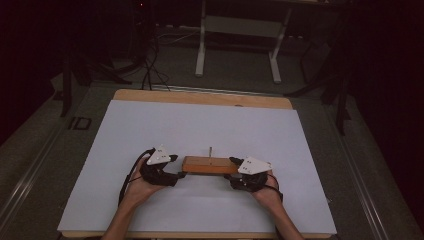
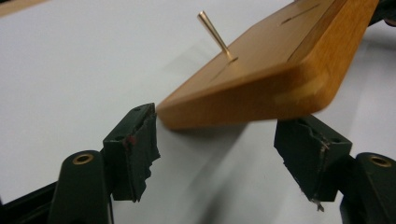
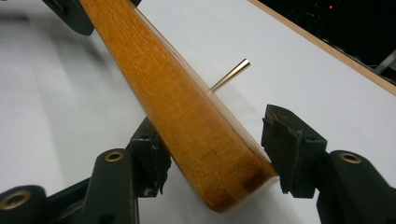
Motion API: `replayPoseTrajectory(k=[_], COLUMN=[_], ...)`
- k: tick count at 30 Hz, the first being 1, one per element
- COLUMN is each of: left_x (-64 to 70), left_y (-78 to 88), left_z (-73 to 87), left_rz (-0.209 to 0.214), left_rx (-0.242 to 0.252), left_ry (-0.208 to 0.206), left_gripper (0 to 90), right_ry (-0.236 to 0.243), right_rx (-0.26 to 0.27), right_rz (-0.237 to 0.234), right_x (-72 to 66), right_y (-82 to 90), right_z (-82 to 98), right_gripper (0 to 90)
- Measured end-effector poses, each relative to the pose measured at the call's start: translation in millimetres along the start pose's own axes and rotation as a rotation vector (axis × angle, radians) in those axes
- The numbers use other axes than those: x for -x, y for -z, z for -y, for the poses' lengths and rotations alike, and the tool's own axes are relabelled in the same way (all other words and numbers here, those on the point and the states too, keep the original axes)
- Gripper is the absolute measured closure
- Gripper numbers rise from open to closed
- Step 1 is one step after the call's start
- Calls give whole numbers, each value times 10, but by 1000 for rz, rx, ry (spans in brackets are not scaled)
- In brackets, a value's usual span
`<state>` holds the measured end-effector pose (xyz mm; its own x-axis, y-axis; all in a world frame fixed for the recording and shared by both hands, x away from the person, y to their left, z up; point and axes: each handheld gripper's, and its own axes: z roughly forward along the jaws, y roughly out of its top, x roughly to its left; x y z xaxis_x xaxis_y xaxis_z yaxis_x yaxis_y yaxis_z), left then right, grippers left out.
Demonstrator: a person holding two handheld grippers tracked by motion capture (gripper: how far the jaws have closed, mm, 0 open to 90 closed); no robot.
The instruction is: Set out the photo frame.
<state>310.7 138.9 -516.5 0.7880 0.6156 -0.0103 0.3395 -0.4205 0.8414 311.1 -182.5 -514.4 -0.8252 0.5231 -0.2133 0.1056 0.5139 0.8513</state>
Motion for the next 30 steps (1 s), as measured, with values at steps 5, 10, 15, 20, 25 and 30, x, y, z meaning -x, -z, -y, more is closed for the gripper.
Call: replayPoseTrajectory(k=[5,10,15,20,25,30], left_x=[33,59,67,58,33,17], left_y=[-81,-161,-206,-213,-217,-213], left_z=[-34,-53,-58,-59,-62,-68], left_rz=[-6,-15,-25,-34,-41,-41], left_rx=[4,15,11,19,19,26], left_ry=[-26,-46,-52,-39,-22,-9], left_gripper=[302,357,391,408,423,443], right_ry=[-7,-14,-12,-29,-44,-64], right_rx=[3,1,-1,3,-12,-4], right_rz=[1,1,9,3,-1,-8], right_x=[12,36,52,90,123,158], right_y=[1,6,5,-4,-34,-44], right_z=[5,15,31,44,93,103], right_gripper=[432,434,443,454,471,474])
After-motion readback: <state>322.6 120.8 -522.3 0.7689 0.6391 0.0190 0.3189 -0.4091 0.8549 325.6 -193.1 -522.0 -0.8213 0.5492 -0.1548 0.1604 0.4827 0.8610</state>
